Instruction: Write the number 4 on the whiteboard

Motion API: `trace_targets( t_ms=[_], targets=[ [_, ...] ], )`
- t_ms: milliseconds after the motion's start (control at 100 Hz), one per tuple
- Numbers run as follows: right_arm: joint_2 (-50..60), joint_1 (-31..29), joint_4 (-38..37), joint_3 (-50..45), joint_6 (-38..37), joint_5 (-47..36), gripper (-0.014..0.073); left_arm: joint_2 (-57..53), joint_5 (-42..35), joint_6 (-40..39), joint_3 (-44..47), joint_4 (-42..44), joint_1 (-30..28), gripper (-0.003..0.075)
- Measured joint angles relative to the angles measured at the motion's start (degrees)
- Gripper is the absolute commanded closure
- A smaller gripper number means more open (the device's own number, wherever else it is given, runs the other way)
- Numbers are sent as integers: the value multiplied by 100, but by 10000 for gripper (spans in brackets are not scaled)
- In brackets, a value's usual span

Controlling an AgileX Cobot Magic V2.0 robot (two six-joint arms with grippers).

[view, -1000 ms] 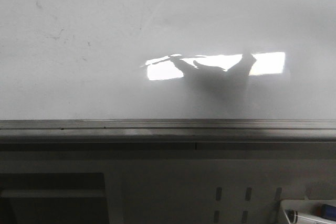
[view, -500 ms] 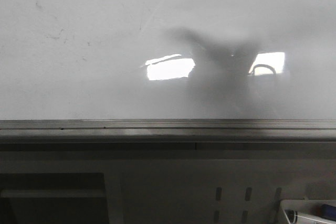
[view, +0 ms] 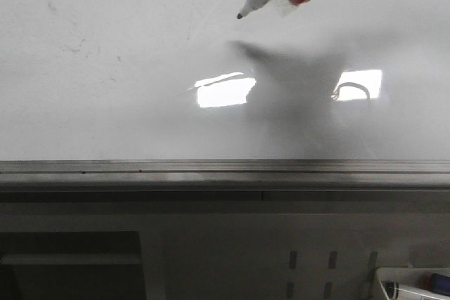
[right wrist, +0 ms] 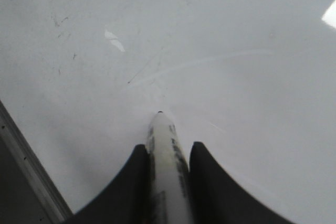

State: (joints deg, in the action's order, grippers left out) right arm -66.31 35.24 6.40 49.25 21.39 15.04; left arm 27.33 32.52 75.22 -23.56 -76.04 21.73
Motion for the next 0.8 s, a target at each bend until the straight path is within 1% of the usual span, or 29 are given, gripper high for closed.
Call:
trace_targets(
  t_ms=[320,630,800],
  targets=[
    [-38,-331,0,0,0,-91,637,0,12,0,0,0,0,741],
    [-285,-344,0,69,0,28,637,0,22,0,0,0,0,741],
    [-307,-318,125,74,0,118,637,0,22,0,0,0,0,741]
  ],
)
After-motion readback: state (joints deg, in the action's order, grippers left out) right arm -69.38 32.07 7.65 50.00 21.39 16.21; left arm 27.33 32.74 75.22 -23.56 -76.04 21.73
